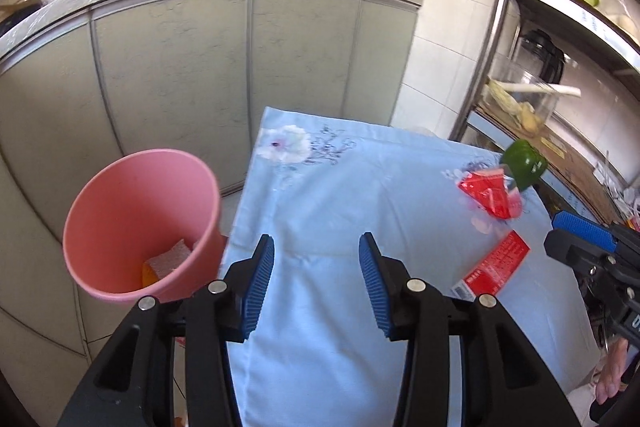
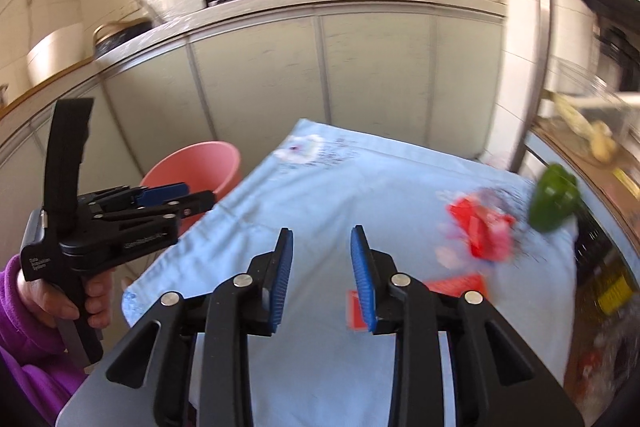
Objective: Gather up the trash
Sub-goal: 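Move both tools back toward the red box and red bag, then grasp the red box with the left tool while the right tool grasps the red plastic bag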
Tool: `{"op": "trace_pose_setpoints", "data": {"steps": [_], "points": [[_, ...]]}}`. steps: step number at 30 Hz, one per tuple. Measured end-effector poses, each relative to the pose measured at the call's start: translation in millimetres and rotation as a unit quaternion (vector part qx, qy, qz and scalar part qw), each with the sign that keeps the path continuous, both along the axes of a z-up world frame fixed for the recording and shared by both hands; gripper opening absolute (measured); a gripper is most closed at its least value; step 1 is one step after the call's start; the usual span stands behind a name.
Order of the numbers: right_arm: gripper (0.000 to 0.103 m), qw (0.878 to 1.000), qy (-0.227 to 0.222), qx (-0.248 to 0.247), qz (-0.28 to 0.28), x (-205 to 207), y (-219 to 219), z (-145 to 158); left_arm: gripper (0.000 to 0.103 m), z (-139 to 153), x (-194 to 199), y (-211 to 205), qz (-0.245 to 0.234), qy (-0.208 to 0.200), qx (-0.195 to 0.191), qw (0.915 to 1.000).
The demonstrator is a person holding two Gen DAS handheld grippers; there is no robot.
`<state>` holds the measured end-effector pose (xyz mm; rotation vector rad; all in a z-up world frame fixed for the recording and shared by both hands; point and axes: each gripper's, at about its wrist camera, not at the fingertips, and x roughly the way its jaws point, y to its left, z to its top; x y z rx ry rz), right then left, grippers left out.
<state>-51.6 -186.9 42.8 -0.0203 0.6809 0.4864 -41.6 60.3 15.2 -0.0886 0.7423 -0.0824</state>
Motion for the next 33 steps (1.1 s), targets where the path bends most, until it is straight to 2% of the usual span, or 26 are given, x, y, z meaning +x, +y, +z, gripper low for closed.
{"op": "trace_pose_setpoints", "data": {"steps": [8, 14, 19, 21, 22, 26, 33], "points": [[0.03, 0.993, 0.024, -0.007, -0.112, -5.4, -81.4, -20.4, 0.047, -5.2, 5.0, -26.1, -0.084, 0.026, -0.064, 0.9941], [0.03, 0.988, 0.055, -0.001, -0.146, -2.6, -114.2, -42.5, 0.047, -12.1, 18.3, -73.9, -0.173, 0.055, -0.084, 0.9798], [0.03, 0.986, 0.072, 0.01, -0.149, 4.3, -124.2, -55.2, 0.047, -21.7, 29.8, -124.7, -0.26, 0.079, -0.042, 0.9615], [0.03, 0.985, 0.078, 0.016, -0.151, 7.6, -128.6, -59.8, 0.051, -28.1, 36.4, -143.5, -0.29, 0.096, -0.027, 0.9518], [0.031, 0.985, 0.081, 0.02, -0.152, 8.8, -131.4, -62.1, 0.057, -32.6, 40.4, -152.0, -0.301, 0.105, -0.018, 0.9475], [0.031, 0.983, 0.09, 0.031, -0.155, 13.4, -143.2, -69.6, 0.061, -50.3, 57.0, -176.6, -0.316, 0.126, 0.022, 0.9401], [0.03, 0.982, 0.093, 0.035, -0.158, 20.3, -154.0, -74.1, 0.061, -69.6, 75.8, -197.3, -0.33, 0.147, 0.052, 0.9311]]}}
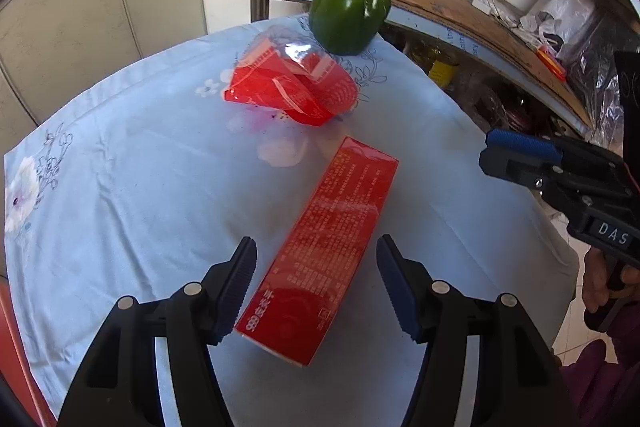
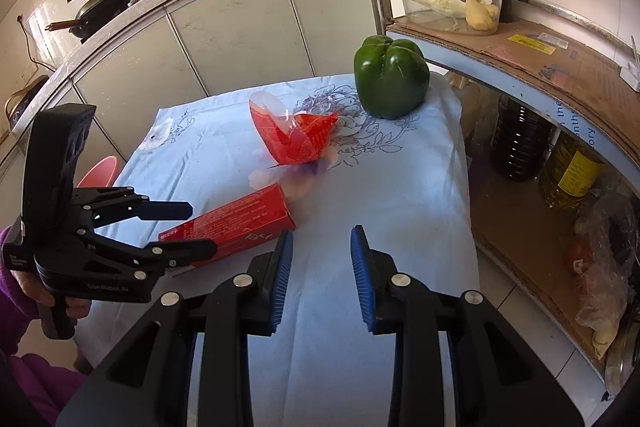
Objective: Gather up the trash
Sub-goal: 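Grasp the red box with the left tool while the right tool grasps the red plastic bag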
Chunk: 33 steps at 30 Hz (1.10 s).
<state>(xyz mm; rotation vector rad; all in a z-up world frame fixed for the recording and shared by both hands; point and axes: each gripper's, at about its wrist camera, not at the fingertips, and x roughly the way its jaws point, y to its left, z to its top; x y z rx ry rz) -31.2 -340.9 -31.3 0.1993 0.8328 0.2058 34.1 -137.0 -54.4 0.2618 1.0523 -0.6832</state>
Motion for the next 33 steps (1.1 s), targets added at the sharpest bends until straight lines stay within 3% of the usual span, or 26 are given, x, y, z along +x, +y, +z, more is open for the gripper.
{"op": "trace_pose_setpoints", "data": {"steps": [4, 7, 11, 14, 16, 18, 20, 26, 33], "points": [[0.031, 1.0, -0.001, 0.009, -0.004, 1.5, -2.2, -3.9, 0.061, -5.5, -3.5, -6.8, -0.011, -0.009, 0.011, 0.9998], [0.031, 1.0, 0.007, 0.011, -0.002, 3.0, -1.2, -8.9, 0.053, -9.5, -5.5, -7.4, -0.006, -0.024, 0.015, 0.9996], [0.031, 1.0, 0.007, 0.009, 0.004, 4.4, 1.6, -7.9, 0.042, -8.0, -8.5, 3.3, 0.008, -0.032, -0.009, 0.9994], [0.031, 1.0, 0.004, 0.019, 0.007, 9.0, 2.3, -5.1, 0.04, -4.1, -13.9, 18.2, 0.022, -0.032, -0.023, 0.999], [0.033, 1.0, 0.0, 0.026, 0.013, 14.3, 4.6, -1.9, 0.039, 1.1, -19.4, 34.0, 0.041, -0.034, -0.031, 0.9981], [0.044, 0.999, -0.008, 0.033, 0.02, 20.6, 8.1, 1.2, 0.039, 4.8, -23.7, 54.6, 0.071, -0.031, -0.039, 0.9962], [0.045, 0.999, -0.01, 0.038, 0.031, 29.3, 13.8, 4.4, 0.039, 8.4, -28.2, 77.1, 0.108, -0.036, -0.041, 0.9927], [0.046, 0.998, -0.023, 0.001, 0.063, 61.8, 40.4, 13.7, 0.039, 13.3, -38.5, 133.6, 0.201, -0.032, -0.061, 0.9772], [0.048, 0.993, -0.008, -0.082, 0.085, 94.3, 66.8, -0.8, 0.039, 17.8, -44.4, 162.6, 0.239, -0.035, -0.07, 0.9678]]}}
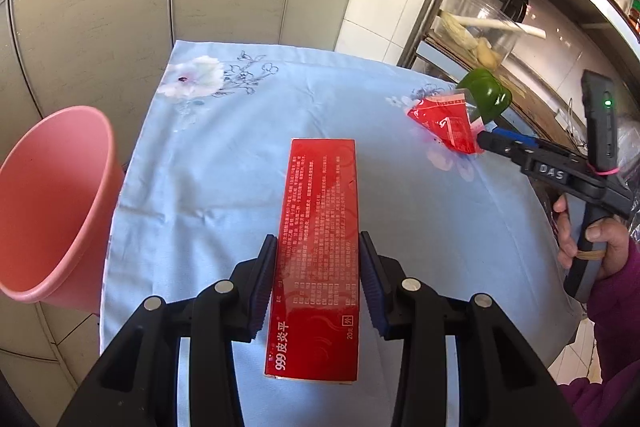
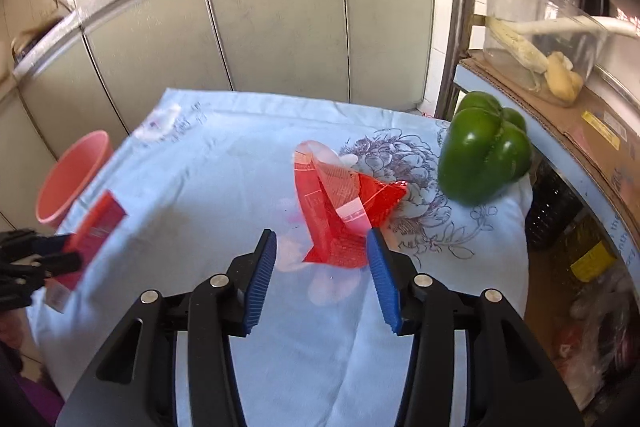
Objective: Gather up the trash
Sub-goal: 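Grasp the red box with the left tool while the right tool grasps the red plastic bag, then carry the red box and red bag over the pink bin and open both tools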
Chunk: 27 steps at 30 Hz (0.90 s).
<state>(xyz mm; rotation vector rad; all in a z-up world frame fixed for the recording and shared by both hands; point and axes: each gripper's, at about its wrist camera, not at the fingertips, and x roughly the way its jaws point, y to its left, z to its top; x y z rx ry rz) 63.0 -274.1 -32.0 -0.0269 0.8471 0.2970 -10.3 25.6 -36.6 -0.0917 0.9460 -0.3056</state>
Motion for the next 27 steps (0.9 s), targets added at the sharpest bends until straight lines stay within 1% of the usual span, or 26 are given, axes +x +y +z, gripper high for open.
{"op": "trace_pose_setpoints", "data": {"steps": [3, 9, 10, 11, 12, 14, 18, 21, 24, 27], "points": [[0.048, 1.0, -0.004, -0.02, -0.007, 8.1, 2.3, -3.3, 0.039, -0.3, -0.2, 3.1, 0.004, -0.002, -0.006, 1.0], [0.047, 0.999, -0.012, -0.04, -0.005, 17.6, 7.6, -9.3, 0.039, 0.1, -1.0, 7.2, 0.01, -0.006, -0.014, 0.9998], [0.039, 0.999, -0.015, -0.038, -0.005, 16.6, 7.8, -9.4, 0.039, 0.5, -1.9, 8.2, 0.01, -0.008, -0.016, 0.9998], [0.028, 0.999, -0.015, -0.034, -0.004, 16.4, 7.9, -9.7, 0.039, 0.6, -2.6, 9.1, 0.011, -0.01, -0.017, 0.9997], [0.01, 0.999, -0.013, -0.029, -0.007, 17.0, 7.1, -10.2, 0.039, 1.1, -3.1, 9.8, 0.013, -0.013, -0.018, 0.9997], [0.001, 1.0, -0.006, -0.012, -0.017, 16.7, 3.1, -10.1, 0.039, 3.9, -5.4, 11.5, 0.017, -0.021, -0.02, 0.9994], [0.0, 1.0, -0.007, 0.014, -0.015, 6.5, 3.3, -1.6, 0.039, 11.5, -10.2, 18.1, 0.022, -0.04, -0.028, 0.9986], [0.0, 0.999, -0.014, 0.046, -0.002, -4.2, 11.0, 12.9, 0.039, 18.6, -12.8, 25.7, 0.033, -0.053, -0.035, 0.9974], [0.0, 0.996, -0.024, 0.08, 0.035, -13.9, 33.0, 31.8, 0.039, 28.3, -16.7, 39.2, 0.051, -0.07, -0.042, 0.9953], [0.0, 0.991, -0.037, 0.099, 0.086, -21.9, 65.8, 50.0, 0.039, 40.7, -22.3, 61.5, 0.083, -0.092, -0.042, 0.9915]]}}
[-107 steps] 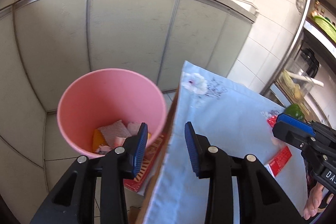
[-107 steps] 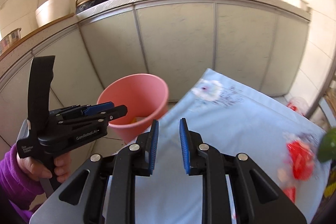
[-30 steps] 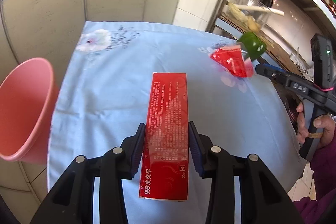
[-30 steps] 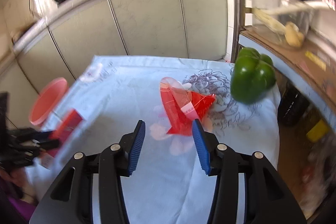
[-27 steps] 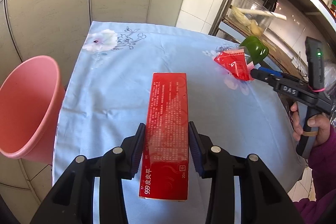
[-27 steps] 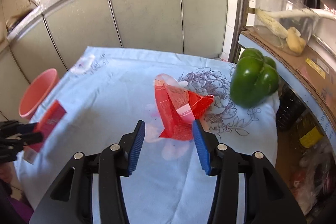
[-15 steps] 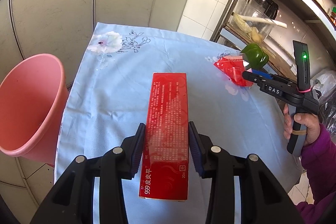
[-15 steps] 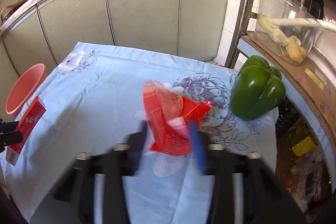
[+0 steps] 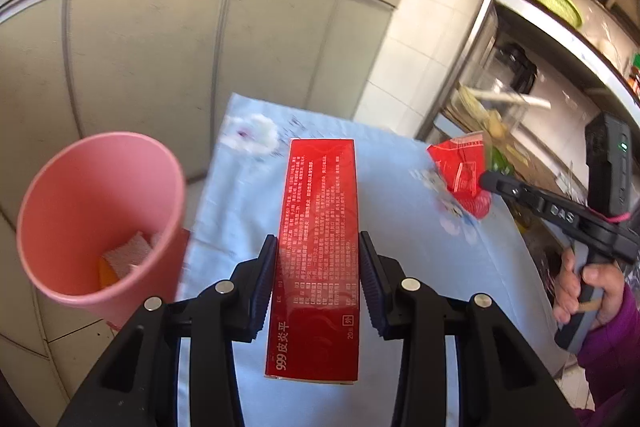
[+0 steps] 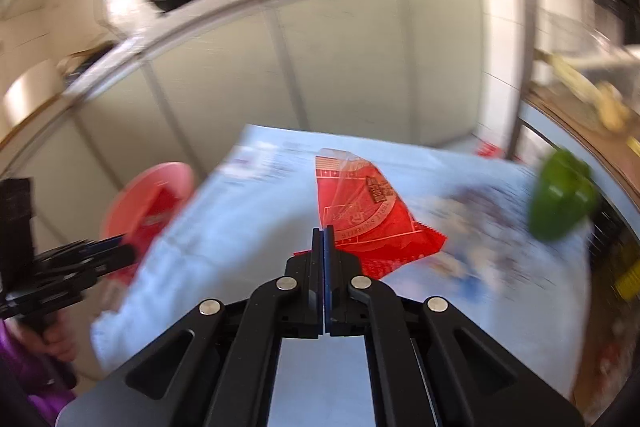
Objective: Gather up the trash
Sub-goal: 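Carry the red box and red bag over the pink bin and open both tools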
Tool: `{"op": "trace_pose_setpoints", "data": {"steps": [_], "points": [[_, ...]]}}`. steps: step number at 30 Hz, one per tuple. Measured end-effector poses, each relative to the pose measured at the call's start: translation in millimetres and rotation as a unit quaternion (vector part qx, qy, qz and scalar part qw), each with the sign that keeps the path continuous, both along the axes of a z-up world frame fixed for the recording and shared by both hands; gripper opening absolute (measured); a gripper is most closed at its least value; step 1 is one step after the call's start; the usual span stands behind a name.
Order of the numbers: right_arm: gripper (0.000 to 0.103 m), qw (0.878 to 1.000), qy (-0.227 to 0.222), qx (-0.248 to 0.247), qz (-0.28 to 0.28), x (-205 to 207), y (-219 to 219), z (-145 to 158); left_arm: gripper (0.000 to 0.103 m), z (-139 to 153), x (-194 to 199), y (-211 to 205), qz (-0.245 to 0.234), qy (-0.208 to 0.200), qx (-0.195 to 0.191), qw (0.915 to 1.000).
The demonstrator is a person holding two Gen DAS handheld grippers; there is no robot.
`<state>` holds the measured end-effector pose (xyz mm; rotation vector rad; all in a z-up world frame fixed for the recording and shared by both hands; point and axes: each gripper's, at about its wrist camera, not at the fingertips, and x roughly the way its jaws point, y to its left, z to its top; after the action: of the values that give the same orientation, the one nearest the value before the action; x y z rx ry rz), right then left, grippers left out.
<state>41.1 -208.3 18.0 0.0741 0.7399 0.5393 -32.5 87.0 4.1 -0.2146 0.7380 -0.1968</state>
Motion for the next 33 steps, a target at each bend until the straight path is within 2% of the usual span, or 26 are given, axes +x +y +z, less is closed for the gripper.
{"op": "trace_pose_setpoints", "data": {"steps": [5, 12, 18, 26, 27, 28, 30, 33], "points": [[0.0, 0.994, -0.004, 0.028, 0.105, -1.4, 71.6, 22.8, 0.039, 16.9, -12.8, 52.1, 0.077, -0.028, 0.004, 0.9966], [0.0, 0.974, 0.024, 0.075, 0.211, 11.2, 176.0, 35.8, 0.039, 15.3, -11.2, 111.8, 0.169, -0.025, 0.002, 0.9853], [0.001, 0.962, 0.075, 0.102, 0.241, 28.8, 232.3, 20.1, 0.039, -3.8, 0.4, 138.5, 0.207, 0.0, 0.008, 0.9784], [0.001, 0.963, 0.108, 0.072, 0.234, 41.5, 271.2, -10.5, 0.04, -33.4, 23.8, 146.0, 0.223, 0.034, 0.012, 0.9743], [0.006, 0.963, 0.116, 0.069, 0.233, 44.3, 272.6, -13.9, 0.04, -35.9, 26.7, 146.6, 0.226, 0.038, 0.012, 0.9734], [0.017, 0.963, 0.122, 0.065, 0.23, 45.1, 274.3, -17.1, 0.041, -37.2, 28.4, 147.1, 0.23, 0.041, 0.01, 0.9723], [0.032, 0.964, 0.123, 0.063, 0.228, 45.4, 273.5, -21.4, 0.043, -36.8, 32.7, 149.7, 0.235, 0.041, 0.008, 0.971], [0.033, 0.965, 0.117, 0.057, 0.228, 45.2, 270.3, -23.2, 0.044, -33.4, 32.2, 148.9, 0.235, 0.037, 0.013, 0.9713]]}}
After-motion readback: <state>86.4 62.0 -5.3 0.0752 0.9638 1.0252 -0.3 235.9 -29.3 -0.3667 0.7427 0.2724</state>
